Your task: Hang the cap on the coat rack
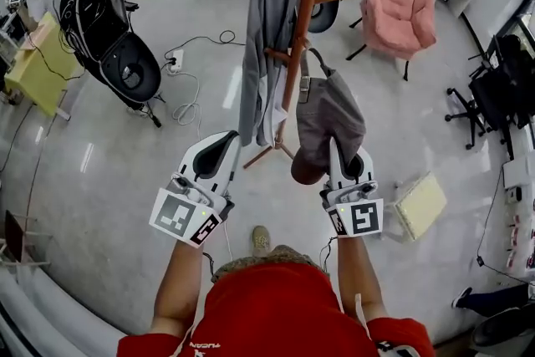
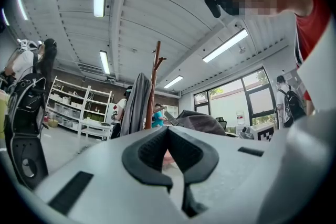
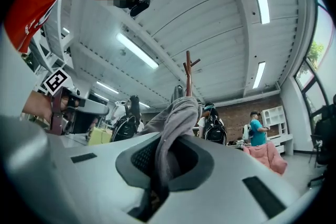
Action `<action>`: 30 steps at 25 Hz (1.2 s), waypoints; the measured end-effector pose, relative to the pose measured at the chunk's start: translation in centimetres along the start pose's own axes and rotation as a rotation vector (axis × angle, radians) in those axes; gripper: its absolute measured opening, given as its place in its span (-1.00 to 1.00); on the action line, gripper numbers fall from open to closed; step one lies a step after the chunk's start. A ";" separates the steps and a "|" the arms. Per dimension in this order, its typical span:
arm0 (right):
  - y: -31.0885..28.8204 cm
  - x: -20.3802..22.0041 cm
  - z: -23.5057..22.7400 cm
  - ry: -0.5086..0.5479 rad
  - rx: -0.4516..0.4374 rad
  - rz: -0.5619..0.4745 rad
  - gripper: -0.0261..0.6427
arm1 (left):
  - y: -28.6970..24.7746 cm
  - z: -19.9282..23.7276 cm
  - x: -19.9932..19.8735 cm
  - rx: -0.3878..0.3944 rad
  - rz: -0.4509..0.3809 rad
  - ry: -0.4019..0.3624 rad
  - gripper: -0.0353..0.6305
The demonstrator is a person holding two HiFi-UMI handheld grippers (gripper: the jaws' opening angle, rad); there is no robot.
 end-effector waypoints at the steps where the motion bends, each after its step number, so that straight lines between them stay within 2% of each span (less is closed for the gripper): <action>1: -0.6 0.5 -0.4 0.006 0.007 0.008 -0.82 | -0.6 0.3 0.3 0.006 0.005 0.000 -0.87; 12: -4.9 4.6 -2.6 0.063 0.079 0.085 -0.82 | -4.0 3.7 2.6 0.023 0.050 0.017 -0.87; 23: -8.1 9.1 -3.6 0.056 0.173 0.145 -0.82 | -7.3 6.9 4.8 0.135 0.093 0.025 -0.87; 30: -9.9 11.9 -3.1 0.072 0.194 0.191 -0.82 | -8.6 7.9 5.9 0.202 0.092 0.030 -0.87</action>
Point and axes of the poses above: the fingertips, and each gripper's own axes: y backward along the fingers, z to its left, x out of its underside, the point moved 1 cm from there along y, backward along the fingers, and after that the axes turned 6 degrees about -y, right-handed, at the moved point
